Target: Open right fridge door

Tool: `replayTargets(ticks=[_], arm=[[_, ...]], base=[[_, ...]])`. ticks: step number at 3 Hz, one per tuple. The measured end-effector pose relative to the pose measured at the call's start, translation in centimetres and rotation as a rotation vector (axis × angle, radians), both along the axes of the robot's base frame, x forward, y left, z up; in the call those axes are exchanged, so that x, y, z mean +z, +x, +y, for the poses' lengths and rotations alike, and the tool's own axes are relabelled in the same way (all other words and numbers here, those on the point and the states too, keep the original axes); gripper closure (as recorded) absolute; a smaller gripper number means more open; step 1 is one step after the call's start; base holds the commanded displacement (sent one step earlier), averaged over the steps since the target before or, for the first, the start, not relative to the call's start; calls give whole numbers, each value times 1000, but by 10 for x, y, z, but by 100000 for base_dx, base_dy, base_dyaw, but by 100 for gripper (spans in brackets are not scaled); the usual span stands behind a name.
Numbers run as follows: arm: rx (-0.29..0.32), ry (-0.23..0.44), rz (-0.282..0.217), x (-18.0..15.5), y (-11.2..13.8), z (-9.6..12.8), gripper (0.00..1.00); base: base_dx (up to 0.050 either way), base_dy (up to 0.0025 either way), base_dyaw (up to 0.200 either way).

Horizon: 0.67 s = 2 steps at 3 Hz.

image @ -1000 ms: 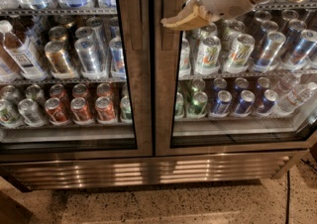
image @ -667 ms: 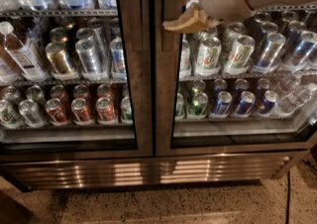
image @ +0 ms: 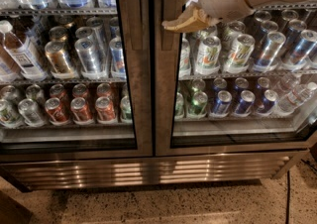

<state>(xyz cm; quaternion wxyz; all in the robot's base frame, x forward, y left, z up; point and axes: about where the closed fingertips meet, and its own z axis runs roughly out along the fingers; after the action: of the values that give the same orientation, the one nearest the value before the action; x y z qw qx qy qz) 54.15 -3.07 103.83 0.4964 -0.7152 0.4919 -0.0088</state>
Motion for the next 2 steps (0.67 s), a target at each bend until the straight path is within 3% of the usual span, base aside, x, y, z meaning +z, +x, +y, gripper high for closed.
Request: replayTargets(ticks=[2], arm=[[2,14,-30,7,0,-4,100]], base=[[0,0,0]])
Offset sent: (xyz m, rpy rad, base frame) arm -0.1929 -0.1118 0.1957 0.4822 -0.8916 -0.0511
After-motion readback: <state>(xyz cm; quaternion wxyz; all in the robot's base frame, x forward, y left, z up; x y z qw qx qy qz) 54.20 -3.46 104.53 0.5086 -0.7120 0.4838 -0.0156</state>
